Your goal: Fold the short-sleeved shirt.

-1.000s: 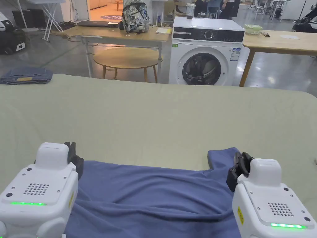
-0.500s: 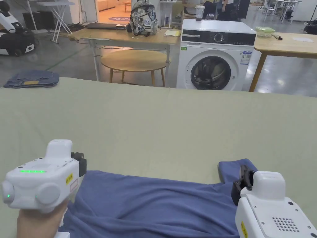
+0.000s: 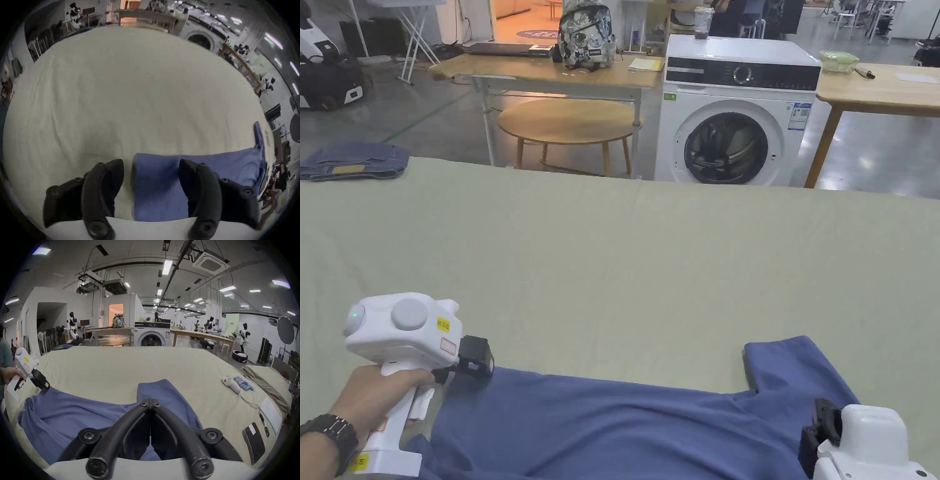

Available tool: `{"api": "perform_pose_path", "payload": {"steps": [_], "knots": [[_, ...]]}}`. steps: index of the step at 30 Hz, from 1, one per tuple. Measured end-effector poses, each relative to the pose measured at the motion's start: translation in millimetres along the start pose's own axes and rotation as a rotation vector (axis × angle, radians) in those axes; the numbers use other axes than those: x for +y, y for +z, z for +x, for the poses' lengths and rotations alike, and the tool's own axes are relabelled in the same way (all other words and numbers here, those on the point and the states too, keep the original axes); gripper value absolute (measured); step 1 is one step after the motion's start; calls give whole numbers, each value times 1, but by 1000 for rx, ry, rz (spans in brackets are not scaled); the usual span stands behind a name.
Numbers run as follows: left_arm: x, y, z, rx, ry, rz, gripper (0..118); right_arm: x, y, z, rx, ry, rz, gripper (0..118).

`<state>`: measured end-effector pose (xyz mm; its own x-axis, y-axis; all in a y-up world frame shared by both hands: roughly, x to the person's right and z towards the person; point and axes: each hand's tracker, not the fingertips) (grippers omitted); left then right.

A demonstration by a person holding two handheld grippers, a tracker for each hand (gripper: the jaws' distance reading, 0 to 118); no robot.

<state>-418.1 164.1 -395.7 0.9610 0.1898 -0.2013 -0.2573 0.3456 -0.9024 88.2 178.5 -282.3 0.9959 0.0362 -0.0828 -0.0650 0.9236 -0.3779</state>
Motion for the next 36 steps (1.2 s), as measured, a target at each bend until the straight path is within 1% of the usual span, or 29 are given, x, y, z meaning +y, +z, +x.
{"api": "perform_pose_path", "payload": {"steps": [1,2,3,5,6,8,9,10,11,13,15,19,21,22,23,24,25,26,27,28,29,30,31,33,36], "knots": [[-1,-1,-1,20,-16,-16,71,-2,0,2,-4,1,-7,0],[19,-33,-24,39,-39,-15,71,-3,-1,4,-7,2,-13,0],[22,-36,-26,56,-65,-6,71,-4,-1,5,-10,3,-19,0],[19,-25,-19,109,-106,-12,70,-7,-1,7,-16,5,-29,0],[12,-29,18,134,-129,5,66,-8,-2,8,-17,6,-35,0],[2,-23,41,169,-171,25,48,-11,-3,10,-21,3,-46,0],[-1,-18,49,165,-177,34,35,-11,-3,11,-21,0,-52,0],[3,-25,35,157,-190,57,5,-12,-4,12,-21,-5,-57,0],[2,-23,35,153,-202,79,0,-12,-5,13,-20,-9,-61,0],[-4,-12,44,148,-205,82,0,-12,-6,16,-22,-12,-71,0],[-15,8,52,145,-237,118,0,-9,-8,21,-20,-16,-78,0],[-16,38,50,93,-209,211,0,8,-21,36,-25,-20,-112,0],[-20,55,51,79,-201,239,0,20,-35,46,-29,-24,-149,0],[-17,53,48,72,-203,254,0,26,-44,51,-28,-24,-171,0],[-18,59,48,68,-207,282,0,32,-56,56,-17,-23,-213,0],[-19,65,48,63,-206,284,0,49,-53,55,-12,-33,-238,0],[-20,70,47,60,-204,292,0,57,-64,58,-11,-27,-279,3],[-22,67,47,53,-203,311,0,62,-78,62,0,-25,-330,14],[-22,70,46,45,-204,317,0,65,-92,65,-4,-13,-369,32],[-23,73,45,47,-201,317,0,64,-117,75,4,13,-419,62],[-23,75,44,49,-199,326,0,64,-134,80,23,14,-458,77],[-27,72,44,49,-200,332,0,64,-147,83,11,18,-478,80],[-27,71,42,49,-195,333,0,64,-161,86,7,27,-518,80],[-28,72,39,47,-184,337,0,61,-180,88,-24,47,-550,80],[-33,68,37,41,-165,337,0,51,-206,92,-10,60,-617,80]]}}
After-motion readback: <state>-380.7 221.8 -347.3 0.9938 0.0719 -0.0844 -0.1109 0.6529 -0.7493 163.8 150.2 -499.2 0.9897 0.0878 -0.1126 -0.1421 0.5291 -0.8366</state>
